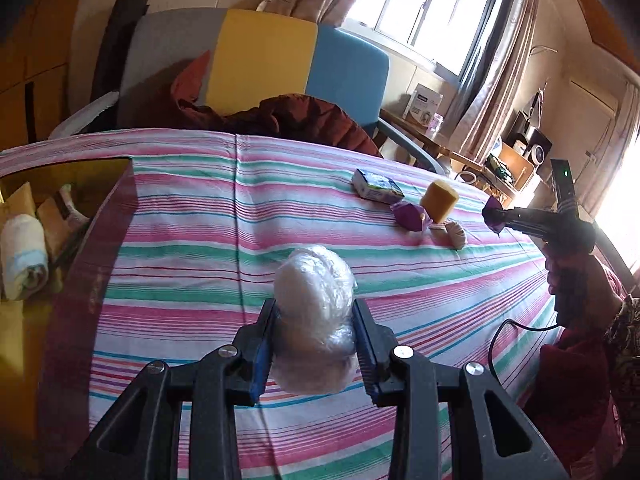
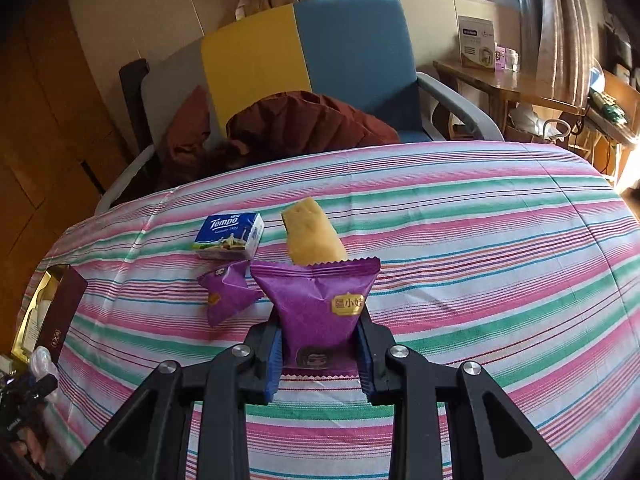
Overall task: Organize objects
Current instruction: 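Carry the plastic bundle into the gold tray and open the left gripper while the right carries the packet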
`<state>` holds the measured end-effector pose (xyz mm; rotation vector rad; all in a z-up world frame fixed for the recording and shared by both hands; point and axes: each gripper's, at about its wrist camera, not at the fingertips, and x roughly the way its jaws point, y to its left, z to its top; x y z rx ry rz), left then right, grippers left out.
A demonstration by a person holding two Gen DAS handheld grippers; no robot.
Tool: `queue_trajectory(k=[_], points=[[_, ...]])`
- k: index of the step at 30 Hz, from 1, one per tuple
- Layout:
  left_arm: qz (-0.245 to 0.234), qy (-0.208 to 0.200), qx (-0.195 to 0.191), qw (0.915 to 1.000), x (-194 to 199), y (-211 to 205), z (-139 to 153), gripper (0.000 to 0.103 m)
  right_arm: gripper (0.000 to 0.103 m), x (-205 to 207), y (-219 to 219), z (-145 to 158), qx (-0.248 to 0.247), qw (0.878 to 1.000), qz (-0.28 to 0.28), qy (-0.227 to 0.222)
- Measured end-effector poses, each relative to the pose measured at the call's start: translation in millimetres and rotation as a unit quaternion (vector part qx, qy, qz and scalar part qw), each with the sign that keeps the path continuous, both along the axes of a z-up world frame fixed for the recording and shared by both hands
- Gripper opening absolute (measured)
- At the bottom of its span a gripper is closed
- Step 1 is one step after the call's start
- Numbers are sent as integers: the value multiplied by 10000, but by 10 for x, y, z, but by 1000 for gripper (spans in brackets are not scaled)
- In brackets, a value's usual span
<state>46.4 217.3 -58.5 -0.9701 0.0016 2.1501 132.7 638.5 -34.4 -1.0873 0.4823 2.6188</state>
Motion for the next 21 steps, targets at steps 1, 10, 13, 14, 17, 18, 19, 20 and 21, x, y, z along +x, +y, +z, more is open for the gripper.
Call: queue_trajectory(k=[1, 10, 13, 14, 17, 18, 19, 20, 21], points=[[38, 27, 51, 10000, -7, -67, 49, 36, 31, 6, -6, 5, 13, 10000, -12, 5], [589, 123, 74, 9982, -264, -719, 283, 36, 31, -54, -153, 6, 54, 9998, 50, -166], [787, -35, -19, 9969, -426, -925, 237, 36, 31, -74, -334, 53, -242, 9995, 202, -29], [810, -135, -64, 9966, -486, -979, 208, 36, 31, -90, -422, 82, -315, 9991, 283, 21], [1018, -467, -182, 9935, -645, -1168, 82, 36, 31, -179, -787, 190, -372, 9970, 662, 173], [1097, -570, -227, 9921, -679, -1224, 39, 36, 31, -217, -930, 231, -358, 9959, 805, 210], [1174, -642, -226, 9908, -713, -1285, 5, 36, 31, -255, -1086, 273, -355, 9944, 961, 262], [1263, -701, -218, 9893, -747, -1355, -26, 36, 31, -293, -1237, 314, -389, 9924, 1117, 325], [1331, -758, -247, 9879, -773, -1409, -50, 36, 31, -332, -1380, 349, -435, 9902, 1268, 387]])
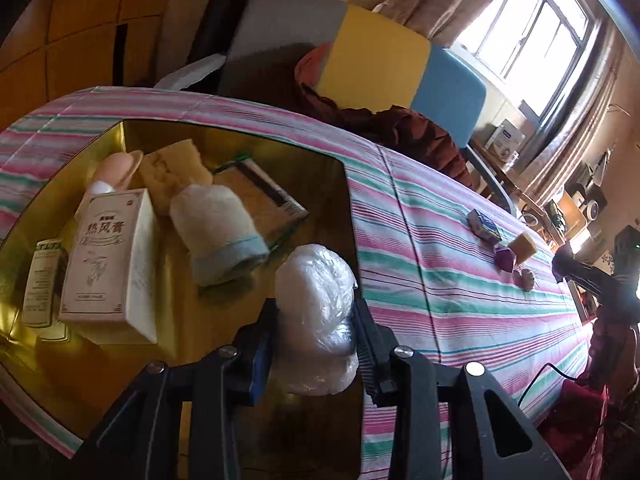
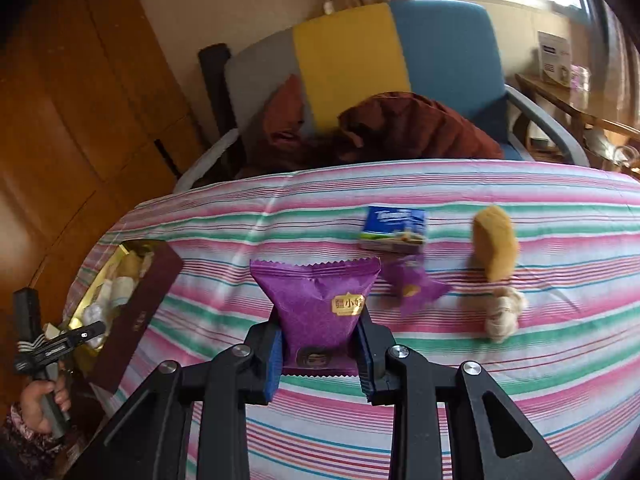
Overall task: Organize objects
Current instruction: 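Carry the plastic bundle into the gold tray and open the left gripper while the right carries the packet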
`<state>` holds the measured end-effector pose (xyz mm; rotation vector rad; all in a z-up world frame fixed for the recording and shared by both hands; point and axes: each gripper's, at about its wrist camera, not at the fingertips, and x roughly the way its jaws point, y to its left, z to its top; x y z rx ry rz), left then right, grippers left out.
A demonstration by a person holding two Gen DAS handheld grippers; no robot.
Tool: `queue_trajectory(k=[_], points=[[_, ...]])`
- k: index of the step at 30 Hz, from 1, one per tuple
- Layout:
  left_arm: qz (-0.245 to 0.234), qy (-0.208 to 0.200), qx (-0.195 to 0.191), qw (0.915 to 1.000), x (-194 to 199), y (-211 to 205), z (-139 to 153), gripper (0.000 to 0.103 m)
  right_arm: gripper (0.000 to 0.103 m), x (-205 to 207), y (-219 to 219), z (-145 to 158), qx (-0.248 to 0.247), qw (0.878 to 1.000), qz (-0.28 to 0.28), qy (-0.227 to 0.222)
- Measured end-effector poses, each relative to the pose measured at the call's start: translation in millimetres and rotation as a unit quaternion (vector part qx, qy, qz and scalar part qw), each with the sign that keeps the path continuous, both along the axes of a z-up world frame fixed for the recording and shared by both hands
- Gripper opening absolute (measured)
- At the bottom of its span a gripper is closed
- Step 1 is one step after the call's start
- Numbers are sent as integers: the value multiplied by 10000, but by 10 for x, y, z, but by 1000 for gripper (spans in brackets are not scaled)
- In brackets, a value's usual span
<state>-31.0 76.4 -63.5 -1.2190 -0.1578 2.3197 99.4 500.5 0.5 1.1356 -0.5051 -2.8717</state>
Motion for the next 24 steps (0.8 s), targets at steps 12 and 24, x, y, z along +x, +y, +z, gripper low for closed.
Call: queue_trajectory(k=[12, 24], points=[[276, -455, -580, 9969, -170, -242, -183, 37, 31, -341, -1568, 5, -618, 9884, 1365, 236], [803, 236, -38, 9965, -39, -493, 197, 46, 31, -565, -2431, -182, -798, 9765, 1999, -80]])
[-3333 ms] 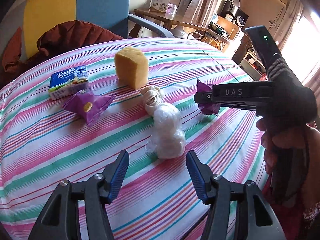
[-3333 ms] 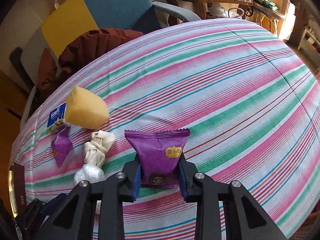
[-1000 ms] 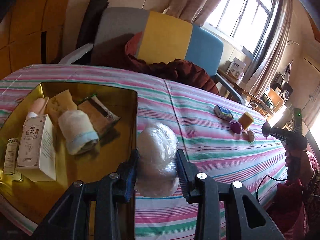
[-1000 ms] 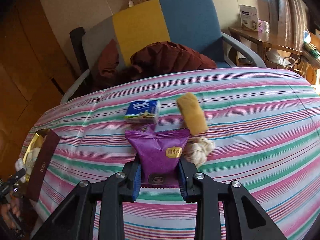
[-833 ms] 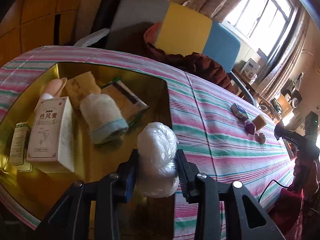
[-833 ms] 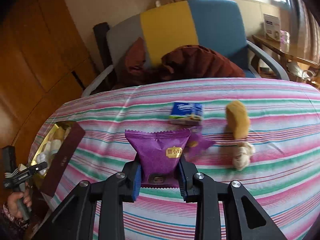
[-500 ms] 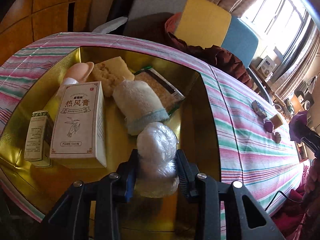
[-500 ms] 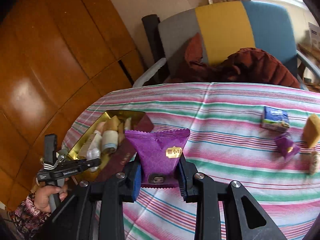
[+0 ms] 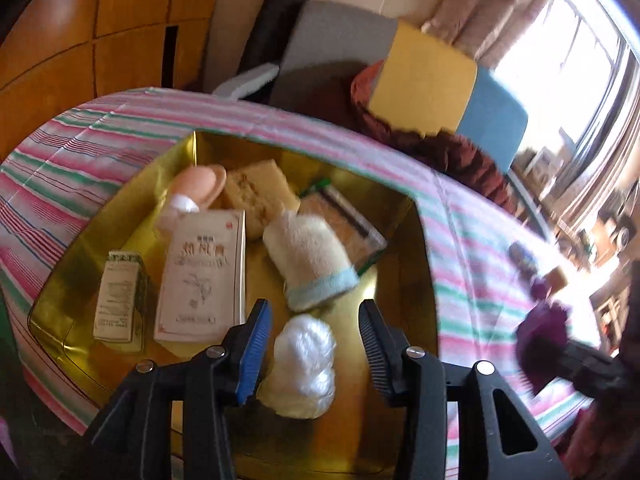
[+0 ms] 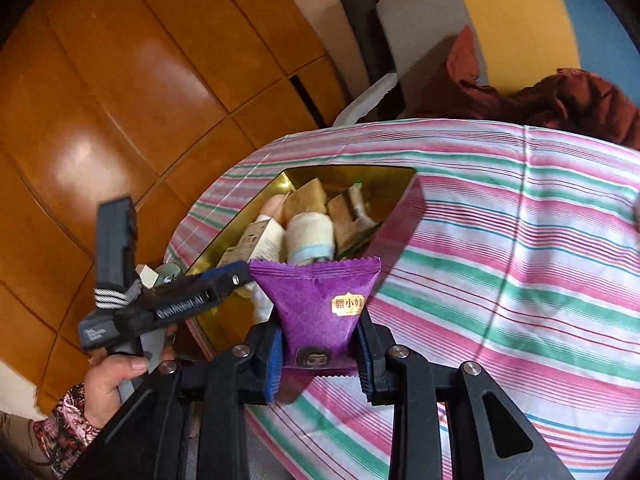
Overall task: Organize objects
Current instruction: 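Carry the plastic bundle into the gold tray and open the left gripper while the right carries the packet, then lower the purple packet into the gold tray and open the right gripper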
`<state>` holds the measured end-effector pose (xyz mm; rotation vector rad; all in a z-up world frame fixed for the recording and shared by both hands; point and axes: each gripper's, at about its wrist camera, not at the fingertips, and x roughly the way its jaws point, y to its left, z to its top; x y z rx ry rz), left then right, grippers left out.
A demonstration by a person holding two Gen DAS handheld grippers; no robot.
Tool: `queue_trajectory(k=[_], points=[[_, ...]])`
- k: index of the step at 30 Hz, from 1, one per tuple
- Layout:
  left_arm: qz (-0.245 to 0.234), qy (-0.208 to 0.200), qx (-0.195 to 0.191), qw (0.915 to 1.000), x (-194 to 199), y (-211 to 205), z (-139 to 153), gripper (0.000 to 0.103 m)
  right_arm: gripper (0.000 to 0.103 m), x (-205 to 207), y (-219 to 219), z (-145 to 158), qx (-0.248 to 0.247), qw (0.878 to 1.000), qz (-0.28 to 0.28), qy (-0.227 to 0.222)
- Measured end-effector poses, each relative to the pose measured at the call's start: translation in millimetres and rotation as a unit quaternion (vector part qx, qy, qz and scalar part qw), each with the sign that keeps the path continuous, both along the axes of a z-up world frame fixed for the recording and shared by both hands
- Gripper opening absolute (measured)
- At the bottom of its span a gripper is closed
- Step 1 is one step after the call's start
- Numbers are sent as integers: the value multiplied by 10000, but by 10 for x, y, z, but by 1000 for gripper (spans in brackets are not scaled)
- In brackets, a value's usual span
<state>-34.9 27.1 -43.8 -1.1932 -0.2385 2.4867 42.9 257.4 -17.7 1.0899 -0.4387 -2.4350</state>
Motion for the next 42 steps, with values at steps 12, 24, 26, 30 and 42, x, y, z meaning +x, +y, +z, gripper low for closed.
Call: queue_trajectory(k=[12, 24, 26, 30, 42], points=[[1149, 327, 537, 9914, 14, -501, 221, 46, 31, -318, -784, -49, 933, 9944, 476, 150], [1240, 296, 616, 9899, 19, -569, 261, 46, 32, -679, -1034, -288, 1933, 9807, 283, -44], [1235, 276, 623, 9900, 19, -562, 255, 46, 34, -703, -1029, -317, 1977, 9800, 225, -77], [1235, 203, 628, 9901, 15, -549, 230, 46, 36, -705, -979, -326, 1871, 9822, 144, -11], [1180, 185, 558, 9913, 45, -473, 202, 46, 64, -549, -820, -98, 1845, 9804, -260, 638]])
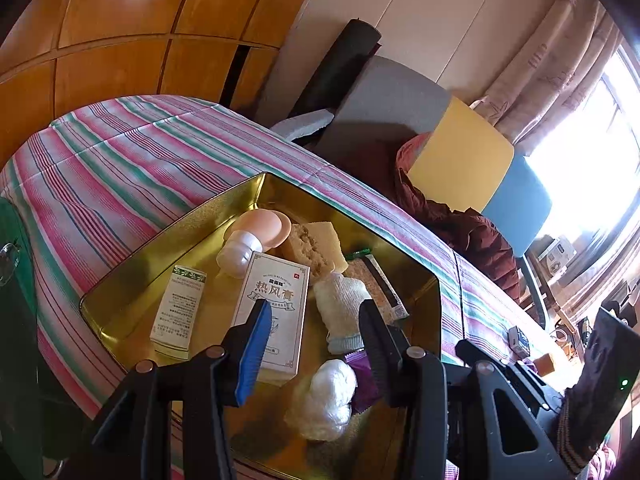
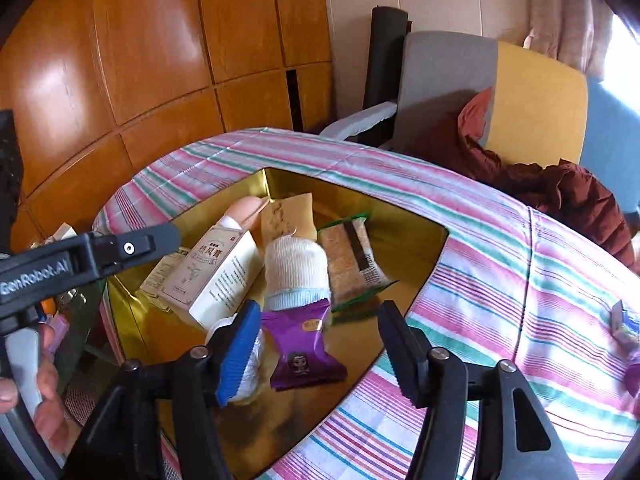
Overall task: Organize objects
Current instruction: 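Lower the purple packet into the gold tray and open the right gripper, then move the right gripper to the white rope bundle and grasp it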
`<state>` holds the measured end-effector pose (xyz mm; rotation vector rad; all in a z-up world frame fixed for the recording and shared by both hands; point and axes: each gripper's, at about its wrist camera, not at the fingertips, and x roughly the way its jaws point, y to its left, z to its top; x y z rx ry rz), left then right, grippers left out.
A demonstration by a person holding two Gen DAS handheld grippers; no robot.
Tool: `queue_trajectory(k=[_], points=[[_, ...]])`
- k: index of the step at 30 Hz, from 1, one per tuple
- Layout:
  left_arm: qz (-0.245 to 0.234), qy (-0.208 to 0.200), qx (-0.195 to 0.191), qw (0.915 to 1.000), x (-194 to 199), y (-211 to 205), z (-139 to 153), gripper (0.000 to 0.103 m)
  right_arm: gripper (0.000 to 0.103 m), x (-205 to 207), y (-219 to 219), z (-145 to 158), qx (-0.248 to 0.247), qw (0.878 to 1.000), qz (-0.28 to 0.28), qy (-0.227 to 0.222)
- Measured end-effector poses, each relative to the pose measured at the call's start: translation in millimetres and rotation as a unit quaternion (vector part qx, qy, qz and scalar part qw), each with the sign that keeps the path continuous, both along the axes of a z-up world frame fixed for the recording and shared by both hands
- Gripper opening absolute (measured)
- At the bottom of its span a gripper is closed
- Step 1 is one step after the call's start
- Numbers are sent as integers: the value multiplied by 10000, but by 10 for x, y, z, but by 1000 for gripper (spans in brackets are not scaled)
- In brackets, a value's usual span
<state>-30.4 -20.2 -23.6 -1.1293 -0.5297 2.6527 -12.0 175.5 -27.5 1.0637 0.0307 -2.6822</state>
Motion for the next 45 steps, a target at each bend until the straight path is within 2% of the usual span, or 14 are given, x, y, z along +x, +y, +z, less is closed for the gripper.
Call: queue_trajectory(k=[3, 6, 18, 23, 27, 30, 37, 45], points=[[-25, -17, -4, 10000, 1, 24, -12, 46, 65, 55, 47, 29, -39, 10000, -52, 41], [-91, -30, -30, 9999, 12, 70, -25, 46, 71, 106, 132, 25, -135, 9998, -141, 15], [-705, 80, -334, 9969, 144, 467, -18, 46, 72, 316, 701, -129, -180, 9976, -509, -439], [-1081, 279, -473, 9926, 272, 682, 22, 46, 73, 440, 1067, -253, -90, 9947, -730, -713], [-1538, 463, -545, 9855, 398, 899, 48, 46, 73, 542, 1476, -320, -159, 9894, -1082, -951], [-1847, 615, -638, 9788, 492, 1050, 31, 47, 73, 640, 1797, -344, -134, 9837, -1371, -1153], [-2319, 639, -645, 9685, 690, 1355, -28, 50, 73, 883, 2742, -281, -125, 9660, -2230, -1304], [-2720, 517, -751, 9580, 861, 1696, -110, 50, 73, 944, 4067, -206, -225, 9269, -3545, -1215]])
